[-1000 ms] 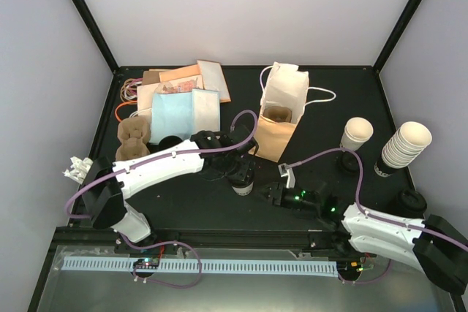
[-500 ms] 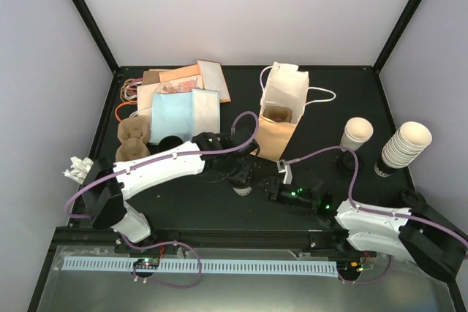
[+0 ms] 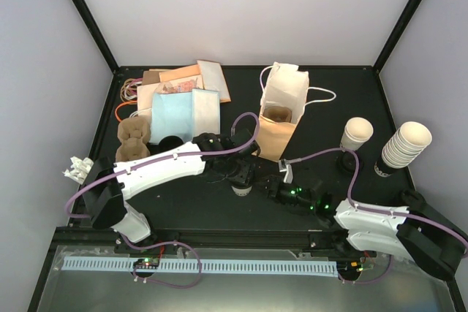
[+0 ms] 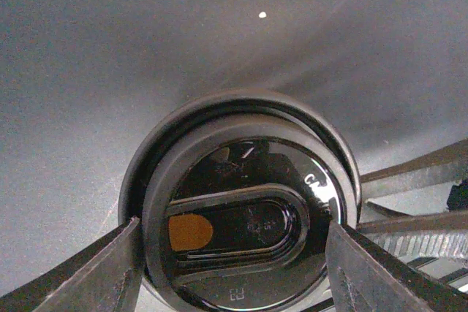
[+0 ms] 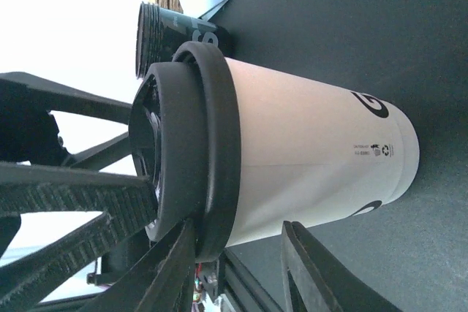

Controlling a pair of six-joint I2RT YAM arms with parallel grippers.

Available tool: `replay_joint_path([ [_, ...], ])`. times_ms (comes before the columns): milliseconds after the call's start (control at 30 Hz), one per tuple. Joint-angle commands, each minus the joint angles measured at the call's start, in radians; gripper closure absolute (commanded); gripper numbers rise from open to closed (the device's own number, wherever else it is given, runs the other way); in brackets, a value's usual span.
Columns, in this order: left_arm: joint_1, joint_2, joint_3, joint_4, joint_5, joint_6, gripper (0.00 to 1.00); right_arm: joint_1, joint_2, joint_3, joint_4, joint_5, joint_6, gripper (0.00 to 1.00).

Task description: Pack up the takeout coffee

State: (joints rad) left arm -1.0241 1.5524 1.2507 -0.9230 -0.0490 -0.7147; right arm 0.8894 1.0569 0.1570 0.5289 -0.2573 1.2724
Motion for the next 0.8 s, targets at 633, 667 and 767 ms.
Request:
replay_joint_path([
  [633, -0.034, 0.057, 0.024, -0.080, 0.015, 0.031, 0.24, -0.011, -0.153, 0.156, -0.397, 0.053, -0.268, 0.52],
  [667, -0.034, 0.054, 0.038, -0.084, 0.015, 0.037, 0.22, -0.016, -0.165, 0.177, -0.431, 0.050, -0.290, 0.50],
  [767, -0.033, 0.049, 0.068, -0.092, 0.005, 0.039, 0.18, -0.020, -0.179, 0.243, -0.529, 0.043, -0.355, 0.45],
])
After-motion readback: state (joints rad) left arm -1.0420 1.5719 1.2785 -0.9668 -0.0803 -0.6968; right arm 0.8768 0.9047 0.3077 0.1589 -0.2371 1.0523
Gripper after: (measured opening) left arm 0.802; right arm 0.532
